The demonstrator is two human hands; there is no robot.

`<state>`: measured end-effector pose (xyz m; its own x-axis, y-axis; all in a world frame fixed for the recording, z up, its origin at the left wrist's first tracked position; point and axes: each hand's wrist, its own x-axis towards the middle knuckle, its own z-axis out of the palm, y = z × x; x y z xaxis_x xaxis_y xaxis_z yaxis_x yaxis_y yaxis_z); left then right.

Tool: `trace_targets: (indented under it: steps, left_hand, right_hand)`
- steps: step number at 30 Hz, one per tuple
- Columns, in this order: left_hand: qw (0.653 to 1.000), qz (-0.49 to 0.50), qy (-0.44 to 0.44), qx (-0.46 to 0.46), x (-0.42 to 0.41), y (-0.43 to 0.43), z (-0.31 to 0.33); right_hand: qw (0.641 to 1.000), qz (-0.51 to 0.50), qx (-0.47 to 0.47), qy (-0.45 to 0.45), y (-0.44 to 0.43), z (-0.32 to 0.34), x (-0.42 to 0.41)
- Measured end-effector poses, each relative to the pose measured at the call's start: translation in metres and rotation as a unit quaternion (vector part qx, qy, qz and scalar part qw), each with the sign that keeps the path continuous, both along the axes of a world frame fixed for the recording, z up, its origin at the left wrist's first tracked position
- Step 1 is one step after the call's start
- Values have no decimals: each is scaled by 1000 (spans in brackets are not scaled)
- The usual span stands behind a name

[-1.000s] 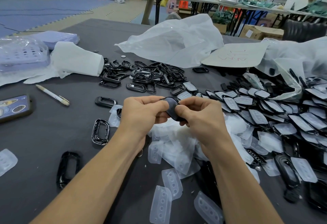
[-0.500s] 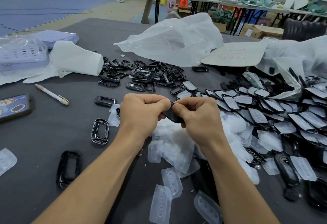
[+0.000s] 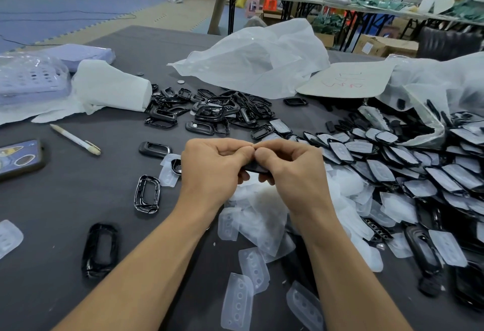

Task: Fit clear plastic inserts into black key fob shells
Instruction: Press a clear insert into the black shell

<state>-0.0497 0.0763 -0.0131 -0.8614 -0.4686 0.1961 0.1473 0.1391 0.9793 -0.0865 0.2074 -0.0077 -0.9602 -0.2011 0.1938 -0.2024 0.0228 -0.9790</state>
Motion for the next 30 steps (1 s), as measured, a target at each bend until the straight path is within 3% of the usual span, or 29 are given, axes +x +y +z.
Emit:
trace_targets:
  steps: [6, 10, 20, 24, 30]
  left_hand:
    - [997, -44, -12, 63, 1, -1, 2]
    - [991, -121, -56, 12, 2, -9, 6]
    - [994, -60, -73, 46, -3, -9, 1]
    - [993, -76, -79, 40, -2, -10, -2]
    - [994, -76, -66, -37, 3, -4, -3]
  right_hand:
    - [998, 1, -52, -22, 6, 2, -3]
    - [998, 5, -59, -27, 8, 2, -4]
    - [990, 47, -80, -101, 11, 5, -1]
    - [999, 6, -26, -34, 7, 2, 0]
    - [999, -15, -7, -30, 10, -1, -2]
